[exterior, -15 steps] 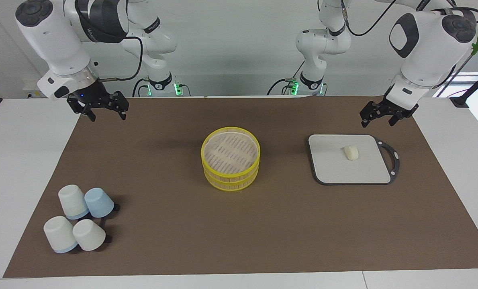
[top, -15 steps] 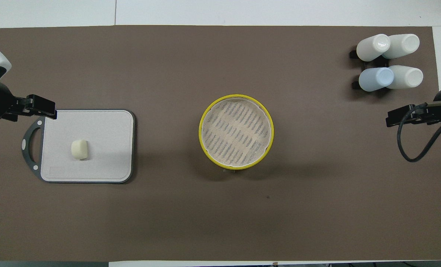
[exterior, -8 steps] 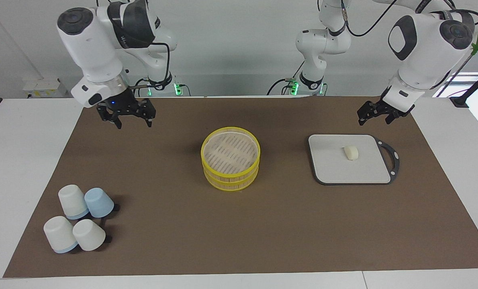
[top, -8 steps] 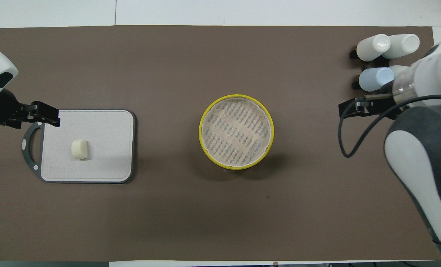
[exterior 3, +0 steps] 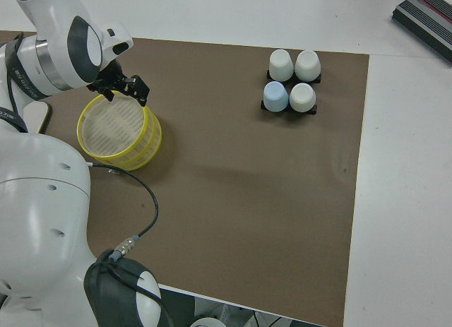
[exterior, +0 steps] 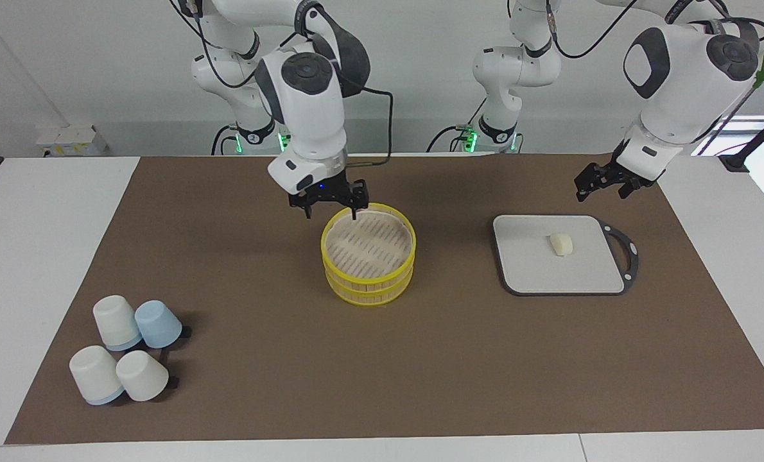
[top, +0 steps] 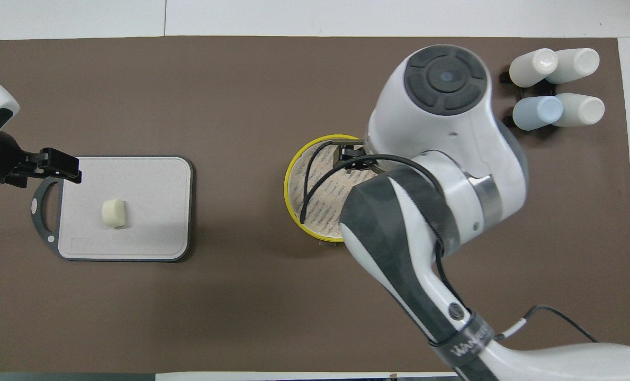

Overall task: Place bun in steamer
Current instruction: 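Reach the right gripper to the steamer lid while the left gripper approaches the bun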

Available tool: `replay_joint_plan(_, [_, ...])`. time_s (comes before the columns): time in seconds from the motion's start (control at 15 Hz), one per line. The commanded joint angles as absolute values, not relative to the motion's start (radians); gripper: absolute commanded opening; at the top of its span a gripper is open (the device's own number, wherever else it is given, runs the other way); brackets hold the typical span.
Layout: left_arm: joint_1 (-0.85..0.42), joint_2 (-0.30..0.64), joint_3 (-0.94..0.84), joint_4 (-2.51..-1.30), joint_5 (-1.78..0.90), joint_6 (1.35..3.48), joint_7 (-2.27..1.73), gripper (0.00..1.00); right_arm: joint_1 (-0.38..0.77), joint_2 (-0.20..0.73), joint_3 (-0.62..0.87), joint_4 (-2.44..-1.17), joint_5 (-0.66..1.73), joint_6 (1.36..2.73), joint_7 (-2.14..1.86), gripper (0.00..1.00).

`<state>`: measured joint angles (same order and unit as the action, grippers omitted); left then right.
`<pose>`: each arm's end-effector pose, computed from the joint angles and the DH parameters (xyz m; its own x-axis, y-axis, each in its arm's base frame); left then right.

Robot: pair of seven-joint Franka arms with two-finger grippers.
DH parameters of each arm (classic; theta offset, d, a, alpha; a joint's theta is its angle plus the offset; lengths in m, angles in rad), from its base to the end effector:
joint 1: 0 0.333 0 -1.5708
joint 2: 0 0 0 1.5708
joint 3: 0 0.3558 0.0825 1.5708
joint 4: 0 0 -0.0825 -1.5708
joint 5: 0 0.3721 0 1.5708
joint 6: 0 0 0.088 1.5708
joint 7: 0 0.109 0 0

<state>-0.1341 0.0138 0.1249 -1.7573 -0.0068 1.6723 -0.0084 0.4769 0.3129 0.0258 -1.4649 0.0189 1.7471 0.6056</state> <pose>0.5452 -0.0061 0.5774 0.9951 0.0001 -0.0986 0.0005 -1.0000 0.0041 0.5732 0.3143 0.5388 0.9934 -0.1073 -0.0403 -0.1075 -0.9942 -0.0043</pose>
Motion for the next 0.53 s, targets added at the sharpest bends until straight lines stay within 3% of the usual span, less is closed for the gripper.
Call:
replay_joint_plan(0.0, [-0.097,-0.067,0.121,-1.945,-0.014,1.808,-0.002,1.00,0.555,0.474,0.014,-1.269,0.012,1.720,0.731,1.00])
replay_joint_plan(0.2, [-0.083,-0.086,0.123,-2.069,-0.014,1.905,0.029,1.00,0.626,0.573,0.012,-1.165,0.005,1.732,0.831,1.00])
replay_joint_plan(0.47, [-0.077,-0.072,0.121,-2.196,-0.014,2.064,0.022,1.00,0.695,0.604,0.017,-1.161,-0.017,1.784,0.834,1.00])
